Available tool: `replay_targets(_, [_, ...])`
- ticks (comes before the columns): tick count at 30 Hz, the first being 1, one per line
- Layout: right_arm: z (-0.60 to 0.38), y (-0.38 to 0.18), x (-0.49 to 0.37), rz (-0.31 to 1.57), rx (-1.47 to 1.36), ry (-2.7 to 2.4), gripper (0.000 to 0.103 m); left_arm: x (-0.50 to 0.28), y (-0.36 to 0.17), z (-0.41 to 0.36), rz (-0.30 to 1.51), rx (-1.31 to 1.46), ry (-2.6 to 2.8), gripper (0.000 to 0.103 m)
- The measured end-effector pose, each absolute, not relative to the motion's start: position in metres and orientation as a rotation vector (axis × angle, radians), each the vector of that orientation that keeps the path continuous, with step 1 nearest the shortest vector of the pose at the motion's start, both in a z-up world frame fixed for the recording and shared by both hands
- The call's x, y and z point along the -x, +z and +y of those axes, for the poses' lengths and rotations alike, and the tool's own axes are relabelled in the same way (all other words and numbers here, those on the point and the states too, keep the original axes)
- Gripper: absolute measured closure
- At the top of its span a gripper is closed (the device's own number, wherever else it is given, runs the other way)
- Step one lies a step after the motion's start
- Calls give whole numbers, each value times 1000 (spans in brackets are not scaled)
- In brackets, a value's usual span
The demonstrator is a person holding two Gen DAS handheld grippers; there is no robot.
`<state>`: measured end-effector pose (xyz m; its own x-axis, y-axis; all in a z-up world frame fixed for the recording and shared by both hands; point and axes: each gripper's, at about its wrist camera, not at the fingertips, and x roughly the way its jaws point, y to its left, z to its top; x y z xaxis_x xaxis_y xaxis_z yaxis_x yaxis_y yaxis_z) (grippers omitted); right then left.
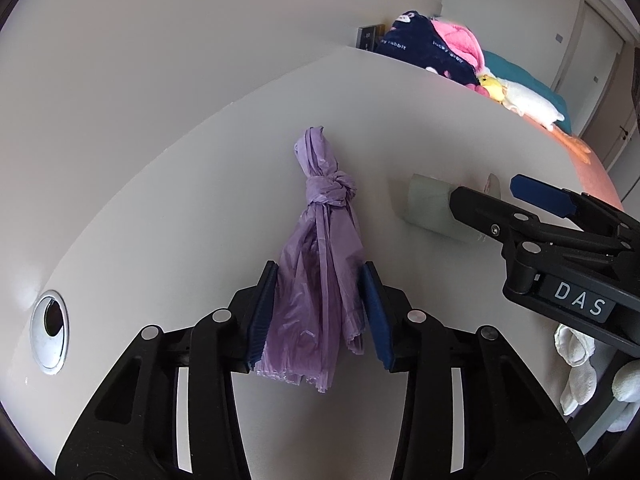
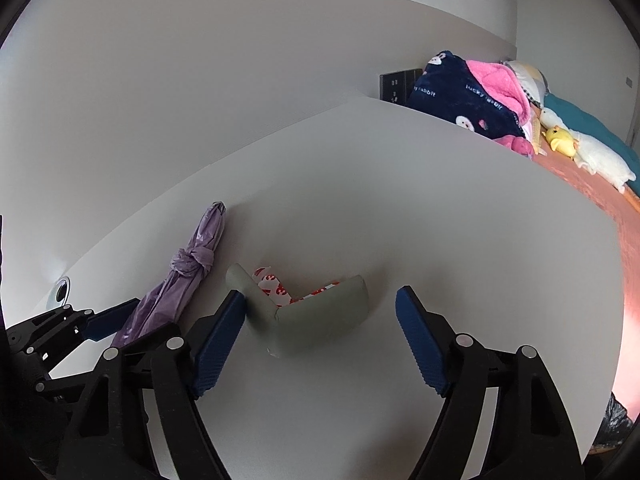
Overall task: Collect trash
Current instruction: 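Grasp the purple plastic bag with the left gripper while the right grasps the grey tape roll, then carry the purple bag and grey tape roll over the black trash bag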
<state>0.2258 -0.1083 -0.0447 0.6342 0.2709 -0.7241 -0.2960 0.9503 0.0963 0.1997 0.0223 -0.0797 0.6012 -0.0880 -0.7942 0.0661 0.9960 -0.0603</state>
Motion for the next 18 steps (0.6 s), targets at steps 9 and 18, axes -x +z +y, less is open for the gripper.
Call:
replay_targets(9, [-100, -49, -235, 853, 2, 407, 25, -201, -81, 22, 916, 15, -94, 61])
replay_targets(18, [-105, -62, -228, 927, -38, 481, 69, -200, -81, 22, 911, 12, -97, 62])
